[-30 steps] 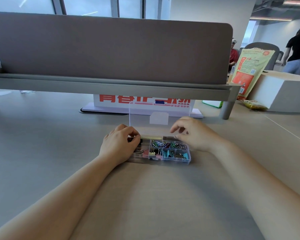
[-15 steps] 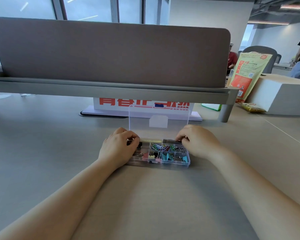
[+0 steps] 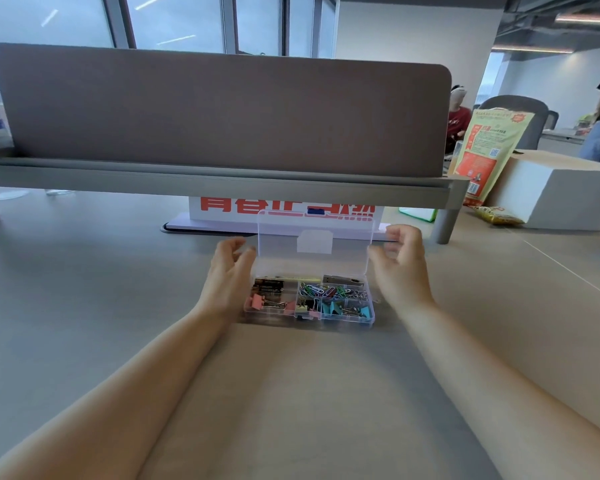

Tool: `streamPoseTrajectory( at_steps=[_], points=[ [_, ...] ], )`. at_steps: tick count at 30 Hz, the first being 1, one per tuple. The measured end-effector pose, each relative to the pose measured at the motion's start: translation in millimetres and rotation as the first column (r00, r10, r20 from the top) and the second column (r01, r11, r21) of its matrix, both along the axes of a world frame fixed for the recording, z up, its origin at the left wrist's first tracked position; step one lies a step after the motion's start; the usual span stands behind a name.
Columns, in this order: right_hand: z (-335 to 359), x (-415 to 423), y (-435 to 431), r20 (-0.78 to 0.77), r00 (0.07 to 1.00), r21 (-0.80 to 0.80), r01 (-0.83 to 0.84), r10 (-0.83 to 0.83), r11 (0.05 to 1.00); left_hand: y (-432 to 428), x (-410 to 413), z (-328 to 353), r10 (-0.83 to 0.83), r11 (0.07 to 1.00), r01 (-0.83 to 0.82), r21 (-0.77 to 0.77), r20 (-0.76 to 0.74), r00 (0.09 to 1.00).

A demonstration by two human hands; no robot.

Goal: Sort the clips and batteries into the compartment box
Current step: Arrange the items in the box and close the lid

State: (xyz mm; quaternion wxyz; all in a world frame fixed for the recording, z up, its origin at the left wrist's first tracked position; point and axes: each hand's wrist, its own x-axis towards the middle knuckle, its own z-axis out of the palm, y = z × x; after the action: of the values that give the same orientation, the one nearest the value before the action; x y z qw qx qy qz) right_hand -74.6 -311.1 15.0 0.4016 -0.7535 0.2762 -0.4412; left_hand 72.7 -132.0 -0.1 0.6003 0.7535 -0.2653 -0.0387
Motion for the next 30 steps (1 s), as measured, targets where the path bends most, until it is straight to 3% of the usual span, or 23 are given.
streamPoseTrajectory(
  at_steps=[2,4,7,10,13,16,18,24,28,30],
  points=[
    [2.7,-0.3,5.9,0.049,0.992,0.234,-0.125,0.116,0.964,-1.0,-0.8,3.2,-0.132,0.983,0.114,-0.141,-0.129,0.983],
    [4.2,-2.4,9.1,0.063,0.984,0.291,-0.178,0.167,0.94,-0.5,0.1,3.1,-0.229,0.959,0.191,-0.208,-0.179,0.957],
    [8.5,-6.5,13.6,0.096,0.984,0.294,-0.172,0.15,0.94,4.5,-0.9,4.3,-0.224,0.954,0.193,-0.228,-0.119,0.967],
    [8.7,-14.6,20.0,0.096,0.98,0.185,-0.187,0.172,0.965,16.1,-7.5,10.8,-0.188,0.966,0.175,-0.188,-0.058,0.98],
    [0.7,-25.8,31.7,-0.022,0.971,-0.073,-0.238,0.237,0.969,26.0,-12.2,14.3,-0.212,0.971,0.217,-0.097,0.06,0.975],
    [-12.2,-32.9,38.6,-0.195,0.971,-0.41,-0.207,0.136,0.888,32.3,-23.0,12.2,-0.267,0.964,0.265,0.031,0.127,0.955],
    [-16.0,-37.5,42.8,-0.25,0.961,-0.453,-0.224,0.118,0.863,35.0,-30.4,8.0,-0.314,0.946,0.298,0.124,0.142,0.939],
    [-20.8,-39.6,53.6,-0.316,0.939,-0.35,-0.251,0.139,0.902,34.8,-45.6,-2.4,-0.348,0.888,0.211,0.409,0.299,0.888],
    [-6.6,-24.5,55.6,-0.343,0.901,-0.067,-0.306,0.266,0.95,34.2,-48.1,-1.5,-0.343,0.891,0.224,0.396,0.262,0.902],
    [-5.3,-17.3,55.1,-0.389,0.88,-0.029,-0.306,0.272,0.951,34.7,-49.0,0.5,-0.337,0.897,0.23,0.377,0.25,0.908]
  ],
)
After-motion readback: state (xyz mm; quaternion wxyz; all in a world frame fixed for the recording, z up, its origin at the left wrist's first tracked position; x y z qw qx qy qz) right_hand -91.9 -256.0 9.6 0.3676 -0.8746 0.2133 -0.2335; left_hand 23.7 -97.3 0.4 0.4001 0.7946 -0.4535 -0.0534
